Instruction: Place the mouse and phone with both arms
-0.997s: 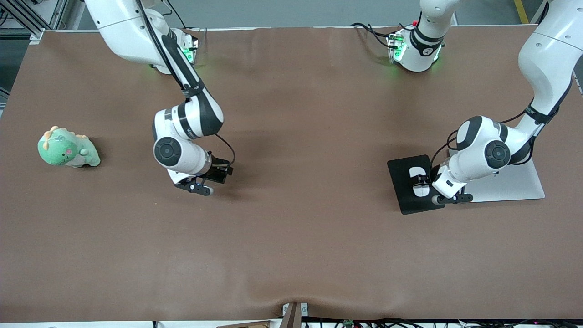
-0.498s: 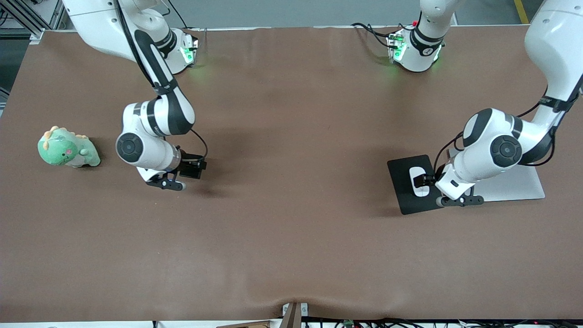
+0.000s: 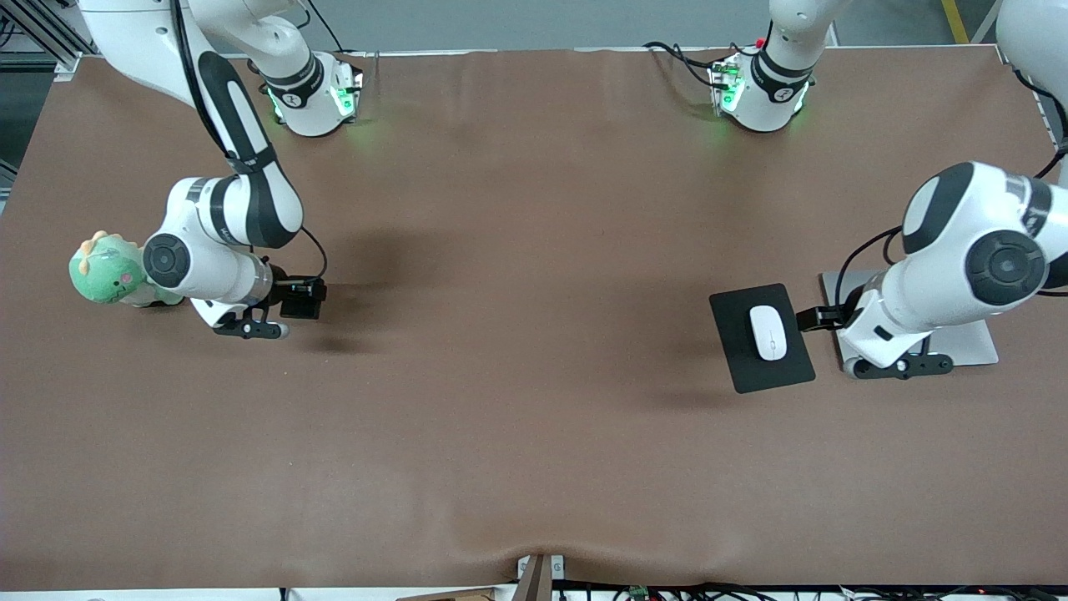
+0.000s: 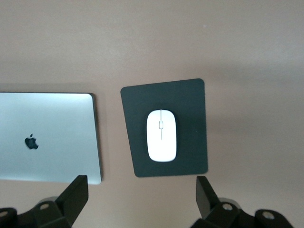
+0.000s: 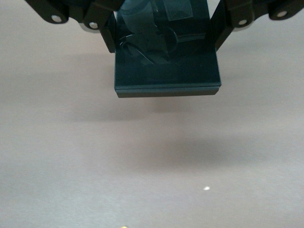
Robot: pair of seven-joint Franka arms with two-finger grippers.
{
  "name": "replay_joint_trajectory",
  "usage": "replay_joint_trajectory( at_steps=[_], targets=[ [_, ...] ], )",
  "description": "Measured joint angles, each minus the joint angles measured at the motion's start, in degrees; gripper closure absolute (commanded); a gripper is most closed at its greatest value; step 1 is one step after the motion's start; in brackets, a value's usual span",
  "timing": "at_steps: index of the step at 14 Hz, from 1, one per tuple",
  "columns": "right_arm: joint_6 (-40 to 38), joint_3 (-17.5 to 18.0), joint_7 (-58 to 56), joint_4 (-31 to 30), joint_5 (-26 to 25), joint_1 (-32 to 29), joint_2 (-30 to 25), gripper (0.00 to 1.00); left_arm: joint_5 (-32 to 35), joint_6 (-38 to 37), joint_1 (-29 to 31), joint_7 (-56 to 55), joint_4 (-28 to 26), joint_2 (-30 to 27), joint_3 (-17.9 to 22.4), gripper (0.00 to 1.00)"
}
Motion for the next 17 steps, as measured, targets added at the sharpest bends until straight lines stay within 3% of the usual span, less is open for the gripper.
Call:
replay_joint_trajectory(
  at_steps=[8,17],
  targets=[
    [5.3,-10.2,-16.3,-4.3,-0.3,-0.5,-0.3,1.00,0.0,-13.5,-1.7,0.9,12.8,-1.2,-3.9,0.00],
    [14.9,-11.0,-20.6,-10.3,-0.5,-3.4,1.5,1.00,0.0,-15.3,-0.6,13.4,16.6,-10.0,-4.5,0.00]
  ],
)
